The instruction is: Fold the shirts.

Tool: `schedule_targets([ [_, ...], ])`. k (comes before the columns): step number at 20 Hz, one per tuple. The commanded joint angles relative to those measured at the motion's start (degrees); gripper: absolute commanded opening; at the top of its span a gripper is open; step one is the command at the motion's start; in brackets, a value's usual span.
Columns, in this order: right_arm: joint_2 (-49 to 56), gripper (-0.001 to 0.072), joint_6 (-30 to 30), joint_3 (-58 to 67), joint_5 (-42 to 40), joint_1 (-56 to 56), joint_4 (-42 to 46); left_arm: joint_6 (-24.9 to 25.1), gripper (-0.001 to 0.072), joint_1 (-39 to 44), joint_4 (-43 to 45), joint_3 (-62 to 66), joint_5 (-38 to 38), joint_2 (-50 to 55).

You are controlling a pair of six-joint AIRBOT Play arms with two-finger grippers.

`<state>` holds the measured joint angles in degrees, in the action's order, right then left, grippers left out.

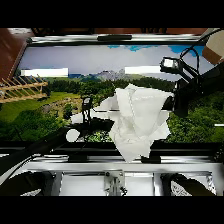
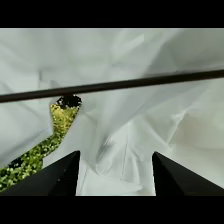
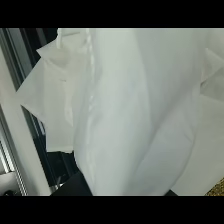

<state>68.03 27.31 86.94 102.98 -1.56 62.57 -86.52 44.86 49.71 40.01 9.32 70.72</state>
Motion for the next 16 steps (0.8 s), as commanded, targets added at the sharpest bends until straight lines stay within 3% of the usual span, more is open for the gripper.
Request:
schedule_targets([
  [1, 0.0, 0.0062, 0.5, 0.0, 0.1, 0.0, 0.0, 0.3, 0.0562, 0.0, -0.1, 2.1, -0.7, 2.3],
  [7, -0.2, 0.0062, 0.5, 0.0, 0.0, 0.0, -0.3, 0.3, 0.0526, 0.1, -0.3, 5.3, 1.2, 6.9],
  [8, -0.2, 0.0063, 0.5, 0.0, -0.2, 0.0, -0.3, 0.3, 0.046, 0.1, -0.3, 5.3, 1.6, 7.0],
  [10, -0.2, 0.0062, 0.5, 0.0, -1.0, 0.0, -0.5, 0.3, 0.0435, 0.1, -0.3, 5.3, 1.6, 7.0],
  [12, -0.2, 0.0062, 0.5, 0.0, -1.7, 0.0, -0.6, -0.6, 0.0236, 0.1, -0.3, 5.3, 1.6, 7.0],
  [15, -0.2, 0.0063, 0.5, 0.0, -1.8, 0.0, -0.4, -1.8, 0.0044, 0.0, -0.3, 5.3, 1.2, 6.9],
  [16, -0.3, 0.0063, 0.5, 0.0, -1.8, 0.0, -0.1, -1.8, 0.0043, -0.3, -0.3, 5.3, 1.4, 6.7],
])
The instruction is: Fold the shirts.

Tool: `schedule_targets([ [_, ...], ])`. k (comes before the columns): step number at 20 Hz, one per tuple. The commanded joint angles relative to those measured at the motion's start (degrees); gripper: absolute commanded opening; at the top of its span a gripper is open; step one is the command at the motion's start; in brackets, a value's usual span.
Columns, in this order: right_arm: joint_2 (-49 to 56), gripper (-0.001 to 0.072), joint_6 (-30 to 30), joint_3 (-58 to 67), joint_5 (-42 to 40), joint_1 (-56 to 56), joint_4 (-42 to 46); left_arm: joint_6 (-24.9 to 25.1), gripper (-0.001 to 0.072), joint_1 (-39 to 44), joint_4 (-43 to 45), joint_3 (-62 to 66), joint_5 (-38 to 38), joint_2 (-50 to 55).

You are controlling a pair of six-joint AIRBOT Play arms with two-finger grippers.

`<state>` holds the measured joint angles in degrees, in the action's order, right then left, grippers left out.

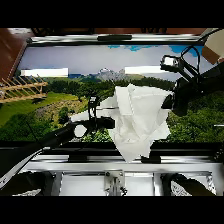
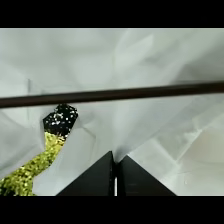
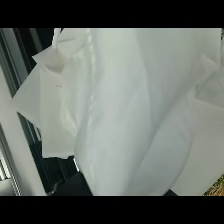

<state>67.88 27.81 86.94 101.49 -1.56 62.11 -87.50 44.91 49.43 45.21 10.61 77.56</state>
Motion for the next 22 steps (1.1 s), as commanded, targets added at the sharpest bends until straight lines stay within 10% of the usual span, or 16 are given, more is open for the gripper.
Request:
schedule_targets([
  [1, -0.4, 0.0063, 0.0, 0.0, -0.4, 0.0, 0.7, -0.8, 0.0043, -1.0, 0.0, 0.1, 0.5, -0.7],
  [9, -2.9, 0.0062, 0.0, 0.3, -4.9, 0.0, 2.8, -0.7, 0.0041, -16.8, 6.7, 0.1, 17.2, -10.2],
  [22, -2.9, 0.0058, -3.1, 0.3, -13.2, 0.0, -6.4, -3.2, 0.0041, -27.9, 6.3, 7.7, 19.1, -11.6],
])
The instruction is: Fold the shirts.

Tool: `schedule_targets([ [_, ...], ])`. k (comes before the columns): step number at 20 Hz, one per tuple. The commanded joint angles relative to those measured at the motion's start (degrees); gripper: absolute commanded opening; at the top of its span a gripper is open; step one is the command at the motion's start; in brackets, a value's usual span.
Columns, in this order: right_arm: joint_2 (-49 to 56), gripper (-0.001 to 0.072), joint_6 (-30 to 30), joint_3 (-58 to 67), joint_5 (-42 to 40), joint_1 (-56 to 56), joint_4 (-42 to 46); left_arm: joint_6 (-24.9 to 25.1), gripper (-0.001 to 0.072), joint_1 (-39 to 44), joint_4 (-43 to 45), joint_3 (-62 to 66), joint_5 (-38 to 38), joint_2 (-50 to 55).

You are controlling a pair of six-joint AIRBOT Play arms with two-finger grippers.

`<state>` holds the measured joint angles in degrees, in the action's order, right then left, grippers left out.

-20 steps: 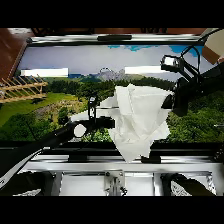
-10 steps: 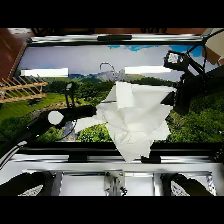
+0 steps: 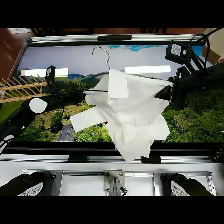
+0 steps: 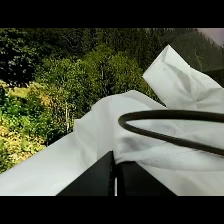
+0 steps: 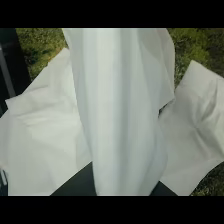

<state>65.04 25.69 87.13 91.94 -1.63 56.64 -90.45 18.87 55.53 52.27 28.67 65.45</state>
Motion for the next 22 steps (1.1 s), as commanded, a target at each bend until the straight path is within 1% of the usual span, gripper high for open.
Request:
schedule_targets([
  [1, 0.0, 0.0058, -0.9, 0.1, -4.4, 0.0, -1.4, -0.3, 0.0041, -2.6, 0.2, 0.7, 2.1, 0.8],
  [4, 0.0, 0.0058, -0.9, 0.1, -6.4, 0.0, -3.0, -0.2, 0.0041, -3.2, 0.2, 0.7, 4.8, 1.2],
  [7, 0.0, 0.0057, 0.1, 0.1, -6.4, 0.0, -3.8, -0.3, 0.0041, -3.2, 0.0, 0.7, 4.3, 1.2],
  [10, 0.0, 0.0057, 0.6, 0.1, -4.0, 0.0, -2.5, -0.3, 0.0041, -3.3, -0.1, 0.7, 2.0, 1.0],
  [14, 0.0, 0.0056, 0.5, 0.0, -0.1, 0.0, -1.1, -0.5, 0.0041, -3.3, -0.1, 0.8, 1.0, 1.3],
  [19, 0.0, 0.0056, 0.9, 0.1, 3.4, 0.0, -4.7, -0.9, 0.0041, -3.3, -1.3, 0.8, 0.4, 3.1],
  [22, 0.0, 0.0056, 1.1, 0.1, 4.6, 0.0, -3.8, -0.9, 0.0041, -3.3, -2.2, 0.8, 0.3, 3.5],
])
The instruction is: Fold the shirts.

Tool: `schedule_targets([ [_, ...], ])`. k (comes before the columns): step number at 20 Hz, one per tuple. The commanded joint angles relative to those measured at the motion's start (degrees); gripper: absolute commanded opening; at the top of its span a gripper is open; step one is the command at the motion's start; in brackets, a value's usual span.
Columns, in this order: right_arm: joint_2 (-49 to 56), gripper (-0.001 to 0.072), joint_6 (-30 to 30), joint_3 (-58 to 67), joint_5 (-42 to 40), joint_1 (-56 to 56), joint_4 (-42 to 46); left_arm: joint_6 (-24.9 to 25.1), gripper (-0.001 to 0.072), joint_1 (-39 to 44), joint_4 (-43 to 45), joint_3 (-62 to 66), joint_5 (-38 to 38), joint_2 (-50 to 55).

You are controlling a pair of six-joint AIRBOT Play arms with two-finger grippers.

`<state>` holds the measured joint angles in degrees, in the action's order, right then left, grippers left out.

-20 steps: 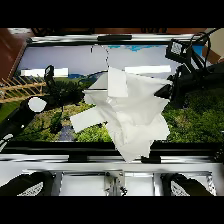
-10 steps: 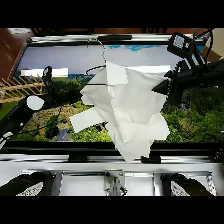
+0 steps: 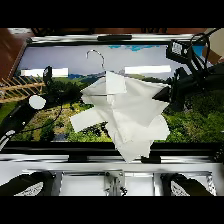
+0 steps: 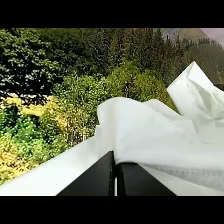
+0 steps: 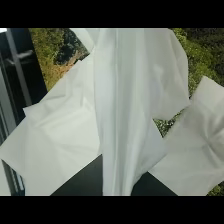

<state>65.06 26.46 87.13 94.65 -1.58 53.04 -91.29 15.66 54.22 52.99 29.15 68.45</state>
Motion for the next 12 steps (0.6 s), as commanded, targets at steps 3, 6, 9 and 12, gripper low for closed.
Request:
schedule_targets([
  [3, 0.0, 0.0056, 0.3, 0.1, 2.2, 0.0, 0.1, 0.0, 0.0041, 0.0, -0.9, 0.1, -0.3, 0.9],
  [6, 0.0, 0.0057, 0.3, 0.0, 2.7, 0.0, 4.6, 0.0, 0.0041, -0.1, -1.3, 0.2, -1.0, 0.3],
  [9, 0.0, 0.0057, 0.3, 0.0, 2.1, 0.0, 7.1, 0.7, 0.0041, 0.0, -1.3, 0.2, 1.6, -1.1],
  [12, 0.0, 0.0057, 0.3, 0.1, 0.2, 0.0, 6.2, 6.4, 0.0042, -0.1, -0.9, 0.2, 7.3, -2.6],
])
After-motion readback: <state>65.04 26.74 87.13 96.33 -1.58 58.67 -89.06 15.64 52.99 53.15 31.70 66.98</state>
